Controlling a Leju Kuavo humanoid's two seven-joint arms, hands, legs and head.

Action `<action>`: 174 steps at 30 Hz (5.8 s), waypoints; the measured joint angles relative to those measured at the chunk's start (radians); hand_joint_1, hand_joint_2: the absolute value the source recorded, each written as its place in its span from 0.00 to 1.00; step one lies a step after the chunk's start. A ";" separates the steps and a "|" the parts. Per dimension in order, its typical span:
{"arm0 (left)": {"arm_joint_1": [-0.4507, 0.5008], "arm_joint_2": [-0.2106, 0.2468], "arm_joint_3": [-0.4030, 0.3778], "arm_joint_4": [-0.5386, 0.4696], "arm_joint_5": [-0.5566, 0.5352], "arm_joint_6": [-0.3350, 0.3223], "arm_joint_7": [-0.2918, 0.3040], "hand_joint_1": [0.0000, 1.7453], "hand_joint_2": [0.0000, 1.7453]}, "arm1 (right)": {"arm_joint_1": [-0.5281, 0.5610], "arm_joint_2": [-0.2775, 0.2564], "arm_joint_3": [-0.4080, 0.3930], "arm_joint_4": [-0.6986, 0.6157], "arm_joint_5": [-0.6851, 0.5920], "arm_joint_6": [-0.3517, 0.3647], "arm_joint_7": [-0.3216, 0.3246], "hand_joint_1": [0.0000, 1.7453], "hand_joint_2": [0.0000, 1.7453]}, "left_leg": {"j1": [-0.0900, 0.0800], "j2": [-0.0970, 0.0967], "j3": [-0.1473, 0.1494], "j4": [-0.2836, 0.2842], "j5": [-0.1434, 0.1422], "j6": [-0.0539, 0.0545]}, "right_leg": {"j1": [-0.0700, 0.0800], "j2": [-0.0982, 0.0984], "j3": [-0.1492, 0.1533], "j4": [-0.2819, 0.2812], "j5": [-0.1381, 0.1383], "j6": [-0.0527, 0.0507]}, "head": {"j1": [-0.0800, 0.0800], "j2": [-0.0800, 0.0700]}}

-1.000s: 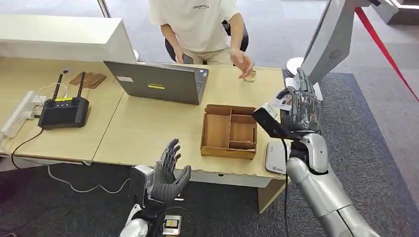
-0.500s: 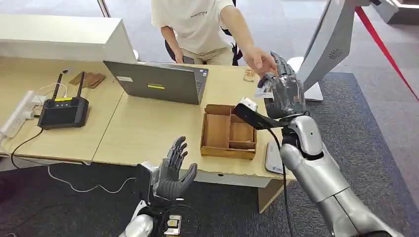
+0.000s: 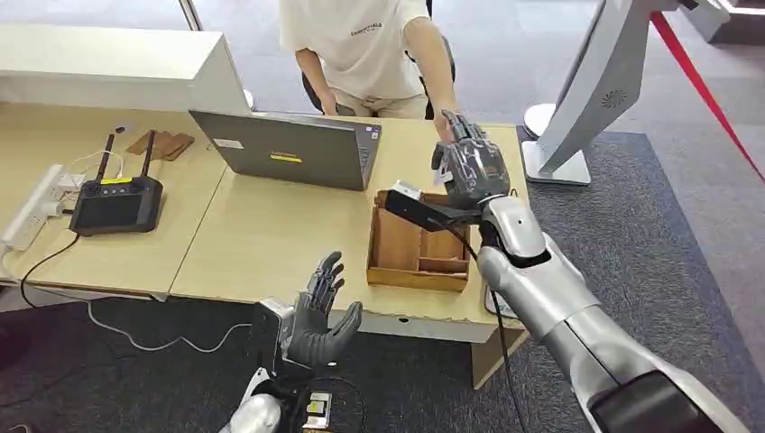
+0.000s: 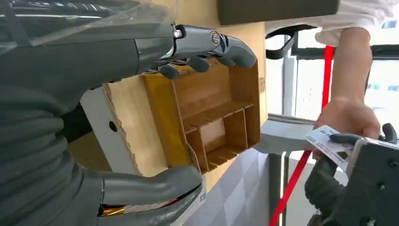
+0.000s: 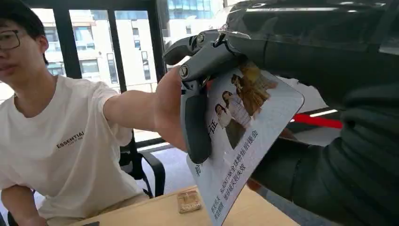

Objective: Pass the card to the sensor for recognition and then transmit it.

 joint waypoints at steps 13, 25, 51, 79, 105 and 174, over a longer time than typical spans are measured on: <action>0.001 0.002 0.000 0.006 0.010 0.000 -0.010 0.00 1.00 | -0.025 0.021 0.042 0.115 -0.021 -0.005 0.012 1.00 1.00 | 0.000 0.000 0.000 0.000 0.000 0.000 | 0.000 0.000 0.000 0.000 0.000 0.000 | 0.000 0.000; 0.000 0.002 0.001 0.020 0.018 0.000 -0.023 0.00 1.00 | -0.043 0.030 0.059 0.171 -0.050 -0.019 0.012 0.53 1.00 | 0.000 0.000 0.000 0.000 0.000 0.000 | 0.000 0.000 0.000 0.000 0.000 0.000 | 0.000 0.000; 0.032 0.002 0.019 0.021 -0.045 0.000 -0.019 0.00 1.00 | -0.023 0.026 0.065 0.127 -0.264 -0.280 -0.115 0.00 1.00 | 0.000 0.001 0.001 0.000 0.000 0.000 | 0.000 0.000 0.000 0.000 0.000 0.000 | 0.000 0.000; 0.141 0.001 0.136 -0.087 -0.142 0.000 0.032 0.00 1.00 | 0.597 -0.250 -0.044 -0.607 -0.049 -0.108 0.085 0.00 1.00 | 0.000 0.000 0.002 0.000 -0.001 0.000 | 0.001 0.000 0.001 -0.002 0.000 0.000 | 0.000 0.000; 0.109 0.005 0.113 -0.098 -0.120 0.000 0.062 0.00 1.00 | 0.640 -0.209 -0.058 -0.536 0.230 -0.172 0.104 0.00 1.00 | 0.000 0.001 0.002 0.000 -0.001 0.000 | 0.001 0.000 0.001 -0.001 0.000 -0.001 | 0.000 0.000; 0.075 0.035 0.060 -0.085 -0.079 0.000 0.065 0.00 1.00 | 0.396 0.044 -0.025 0.115 0.127 -0.284 0.006 0.00 1.00 | 0.000 0.001 0.001 0.000 -0.001 0.000 | 0.001 0.000 0.001 -0.001 0.000 -0.001 | 0.000 0.000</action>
